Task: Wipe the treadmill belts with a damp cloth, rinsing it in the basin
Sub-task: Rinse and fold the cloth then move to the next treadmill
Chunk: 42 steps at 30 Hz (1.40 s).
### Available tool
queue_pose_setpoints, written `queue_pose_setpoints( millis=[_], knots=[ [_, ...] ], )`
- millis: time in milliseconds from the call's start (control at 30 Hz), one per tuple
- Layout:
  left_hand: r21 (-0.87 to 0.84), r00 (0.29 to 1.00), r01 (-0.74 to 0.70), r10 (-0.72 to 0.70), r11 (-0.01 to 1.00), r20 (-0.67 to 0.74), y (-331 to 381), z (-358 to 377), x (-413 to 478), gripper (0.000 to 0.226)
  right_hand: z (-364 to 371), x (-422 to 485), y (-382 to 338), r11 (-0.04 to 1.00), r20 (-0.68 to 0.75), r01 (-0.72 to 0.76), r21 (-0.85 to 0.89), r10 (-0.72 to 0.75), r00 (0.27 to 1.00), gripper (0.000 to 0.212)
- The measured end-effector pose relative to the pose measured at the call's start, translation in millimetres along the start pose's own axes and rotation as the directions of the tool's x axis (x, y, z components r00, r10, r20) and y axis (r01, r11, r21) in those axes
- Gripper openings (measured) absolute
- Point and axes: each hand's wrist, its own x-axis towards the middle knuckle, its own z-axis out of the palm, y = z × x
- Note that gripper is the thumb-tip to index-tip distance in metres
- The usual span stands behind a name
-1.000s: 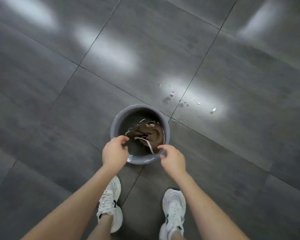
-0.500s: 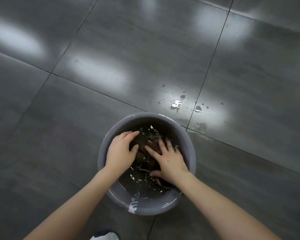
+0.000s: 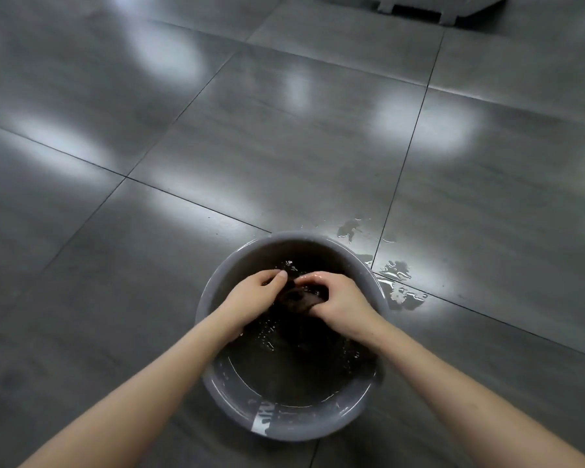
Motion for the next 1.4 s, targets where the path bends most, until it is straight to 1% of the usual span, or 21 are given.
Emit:
queue_pose_setpoints(
  millis=[33, 100, 133, 167, 233, 300, 367, 467, 567, 667, 767, 867, 967, 1033, 1067, 1100, 1133, 1200, 1300, 1333, 1400],
  knots=[
    [-0.107, 0.998, 0.048, -0.044, 0.993, 0.035, 1.7, 4.0, -4.4, 0.043, -1.3, -5.6, -5.3, 0.987, 0.006, -0.01, 0.163, 0.009, 1.0, 0.045],
    [-0.311, 0.989, 0.12, -0.087, 0.943, 0.118, 2.5, 10.2, -9.5, 0.055, -3.2, -16.1, -13.3, 0.885, 0.024, -0.028, 0.465, 0.019, 1.0, 0.055],
    [-0.41, 0.984, 0.154, -0.1, 0.899, 0.149, 4.6, 12.8, -12.9, 0.054, -2.9, -20.0, -13.6, 0.832, 0.017, -0.033, 0.554, 0.029, 0.999, 0.059],
    [-0.511, 0.978, 0.192, -0.119, 0.838, 0.173, 6.5, 15.5, -15.4, 0.051, -1.4, -24.2, -13.8, 0.8, 0.006, -0.034, 0.599, 0.038, 0.999, 0.062],
    [-0.6, 0.974, 0.224, -0.149, 0.768, 0.173, 10.6, 22.3, -17.7, 0.045, 7.0, -31.9, -12.3, 0.785, -0.02, -0.038, 0.618, 0.064, 0.998, 0.058],
    [-0.624, 0.977, 0.208, -0.191, 0.754, 0.095, 12.6, 32.4, -19.8, 0.041, 20.7, -36.5, -5.5, 0.839, -0.113, -0.036, 0.542, 0.115, 0.987, 0.056],
    [-0.659, 0.977, 0.169, -0.213, 0.733, 0.014, 12.6, 44.3, -21.2, 0.041, 32.6, -35.6, 4.9, 0.935, -0.219, -0.074, 0.346, 0.157, 0.963, 0.059],
    [-0.644, 0.977, 0.094, -0.195, 0.759, -0.087, 11.7, 61.5, -25.9, 0.046, 42.7, -30.1, 16.0, 0.984, -0.24, -0.154, 0.085, 0.17, 0.956, 0.055],
    [-0.632, 0.968, 0.012, -0.167, 0.775, -0.186, 8.5, 65.2, -24.1, 0.05, 47.8, -29.2, 12.6, 0.998, -0.318, -0.042, -0.037, 0.028, 0.948, 0.033],
    [-0.631, 0.967, -0.008, -0.155, 0.776, -0.203, 8.2, 60.3, -21.5, 0.05, 52.4, -27.4, 6.4, 0.992, -0.407, 0.041, -0.115, -0.085, 0.909, 0.039],
    [-0.545, 0.951, -0.048, -0.128, 0.837, -0.28, 5.4, 58.1, -21.2, 0.045, 56.4, -19.2, 5.1, 0.989, -0.452, 0.062, -0.137, -0.118, 0.884, 0.045],
    [-0.454, 0.952, -0.048, -0.097, 0.89, -0.292, -0.6, 53.3, -20.2, 0.041, 56.6, -13.7, 4.7, 0.972, -0.392, 0.061, -0.229, -0.149, 0.908, 0.058],
    [-0.311, 0.985, 0.021, -0.072, 0.95, -0.155, -5.4, 39.1, -21.0, 0.03, 46.2, -9.3, 14.1, 0.943, -0.347, -0.033, -0.332, -0.089, 0.934, 0.045],
    [-0.242, 0.995, 0.077, -0.089, 0.967, -0.036, -6.2, 27.6, -23.0, 0.031, 46.0, -11.1, 22.1, 0.861, -0.378, -0.16, -0.482, -0.04, 0.925, 0.031],
    [-0.196, 0.995, 0.088, -0.094, 0.977, -0.019, -7.5, 22.1, -23.5, 0.038, 51.1, -12.4, 26.2, 0.796, -0.343, -0.196, -0.572, -0.015, 0.939, 0.038],
    [-0.159, 0.995, 0.091, -0.097, 0.983, -0.027, -9.9, 17.2, -23.1, 0.045, 57.6, -14.1, 28.4, 0.738, -0.237, -0.16, -0.656, 0.0, 0.972, 0.05],
    [-0.141, 0.995, 0.091, -0.097, 0.986, -0.038, -9.8, 12.1, -23.2, 0.048, 63.8, -16.8, 32.3, 0.676, -0.133, -0.067, -0.734, -0.046, 0.99, 0.059],
    [-0.15, 0.994, 0.093, -0.1, 0.984, -0.039, -8.1, 2.4, -26.0, 0.049, 67.0, -15.8, 42.1, 0.548, 0.012, 0.063, -0.834, -0.095, 0.995, 0.071],
    [-0.225, 0.989, 0.147, -0.15, 0.963, 0.007, -2.5, -5.8, -32.3, 0.051, 53.2, -12.2, 32.8, 0.587, -0.085, -0.085, -0.805, 0.027, 0.996, 0.071],
    [-0.251, 0.986, 0.166, -0.166, 0.954, 0.022, 0.6, -6.6, -35.0, 0.051, 52.5, -12.4, 26.9, 0.589, -0.052, -0.061, -0.806, 0.032, 0.998, 0.071],
    [-0.284, 0.981, 0.195, -0.191, 0.939, 0.042, 3.9, -6.5, -36.6, 0.052, 58.9, -17.6, 28.0, 0.603, 0.108, 0.115, -0.789, -0.047, 0.993, 0.073]
  ],
)
